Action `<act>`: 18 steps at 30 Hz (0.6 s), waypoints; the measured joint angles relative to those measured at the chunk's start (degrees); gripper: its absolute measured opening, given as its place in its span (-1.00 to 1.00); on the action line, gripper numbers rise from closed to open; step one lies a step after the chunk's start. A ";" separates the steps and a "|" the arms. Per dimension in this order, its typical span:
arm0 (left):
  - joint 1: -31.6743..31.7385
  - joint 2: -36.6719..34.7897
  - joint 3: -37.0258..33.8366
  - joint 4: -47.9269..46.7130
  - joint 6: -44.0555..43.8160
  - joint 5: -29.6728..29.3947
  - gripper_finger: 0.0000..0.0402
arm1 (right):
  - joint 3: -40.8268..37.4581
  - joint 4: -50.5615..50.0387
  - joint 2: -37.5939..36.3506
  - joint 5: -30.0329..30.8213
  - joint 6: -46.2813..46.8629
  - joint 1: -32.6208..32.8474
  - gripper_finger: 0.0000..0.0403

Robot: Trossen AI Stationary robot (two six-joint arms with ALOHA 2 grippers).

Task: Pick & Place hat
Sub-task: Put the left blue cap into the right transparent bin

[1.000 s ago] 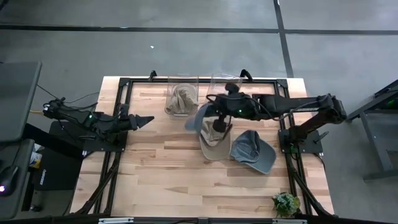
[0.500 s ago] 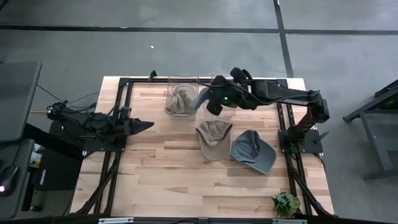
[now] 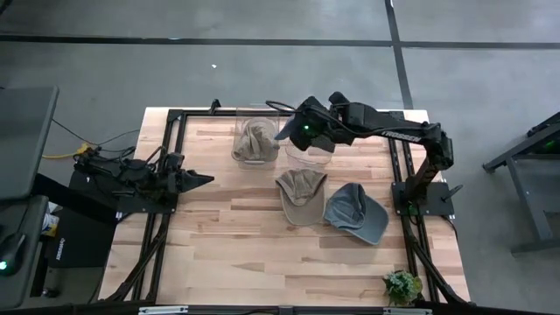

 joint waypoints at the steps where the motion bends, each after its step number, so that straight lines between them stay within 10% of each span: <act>1: 0.00 0.04 0.00 -0.38 0.02 0.00 0.03 | 0.00 -0.68 0.00 0.39 0.78 -0.30 -0.93; 18: 0.00 0.06 -0.04 -2.12 -1.50 -1.54 0.03 | 0.00 -6.28 5.20 0.63 -0.97 -5.53 -0.93</act>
